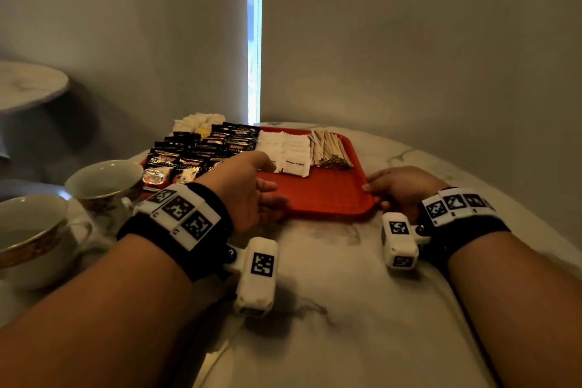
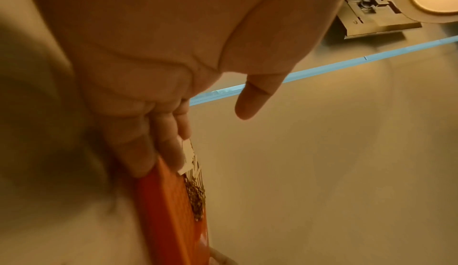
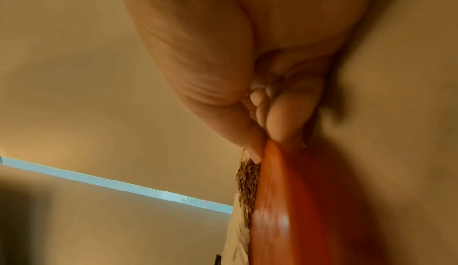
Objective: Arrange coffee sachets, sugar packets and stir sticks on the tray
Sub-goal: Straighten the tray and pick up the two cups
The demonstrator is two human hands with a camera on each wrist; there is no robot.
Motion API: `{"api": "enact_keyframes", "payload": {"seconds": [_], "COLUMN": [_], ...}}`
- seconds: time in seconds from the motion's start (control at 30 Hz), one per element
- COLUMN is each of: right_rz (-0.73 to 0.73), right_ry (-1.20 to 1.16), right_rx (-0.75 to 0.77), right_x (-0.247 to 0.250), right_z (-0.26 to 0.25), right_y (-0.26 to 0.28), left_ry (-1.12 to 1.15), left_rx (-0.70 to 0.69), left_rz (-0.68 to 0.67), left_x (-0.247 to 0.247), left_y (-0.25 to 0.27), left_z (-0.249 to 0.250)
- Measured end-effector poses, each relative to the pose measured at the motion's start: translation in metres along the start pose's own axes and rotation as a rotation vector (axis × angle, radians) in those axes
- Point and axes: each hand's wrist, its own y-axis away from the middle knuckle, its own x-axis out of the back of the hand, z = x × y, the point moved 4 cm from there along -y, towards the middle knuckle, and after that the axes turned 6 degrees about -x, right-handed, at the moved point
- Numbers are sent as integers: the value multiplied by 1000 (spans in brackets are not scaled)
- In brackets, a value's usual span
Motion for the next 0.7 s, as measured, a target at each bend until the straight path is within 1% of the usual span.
{"api": "enact_keyframes", "payload": {"seconds": [0.1,0.2,0.47,0.6,0.7], "right_rz": [10,15,19,14,41], "right_ry": [34,45,65,79,85], "right_rx": [14,28,52,77,84], "right_x": [0,0,-6,-9,-10], "right_z": [0,0,1,-2,-5], "right_y": [0,0,5,5,5], "left_ry": [19,28,72,88,67], "left_rx": [-79,-121,-184,-211,-182], "left_rz": [71,114,213,236,297], "left_x": [-3,-4,2,4,6], "left_y": [-1,-4,-4,2,13], "left_z": [0,0,5,8,11]}}
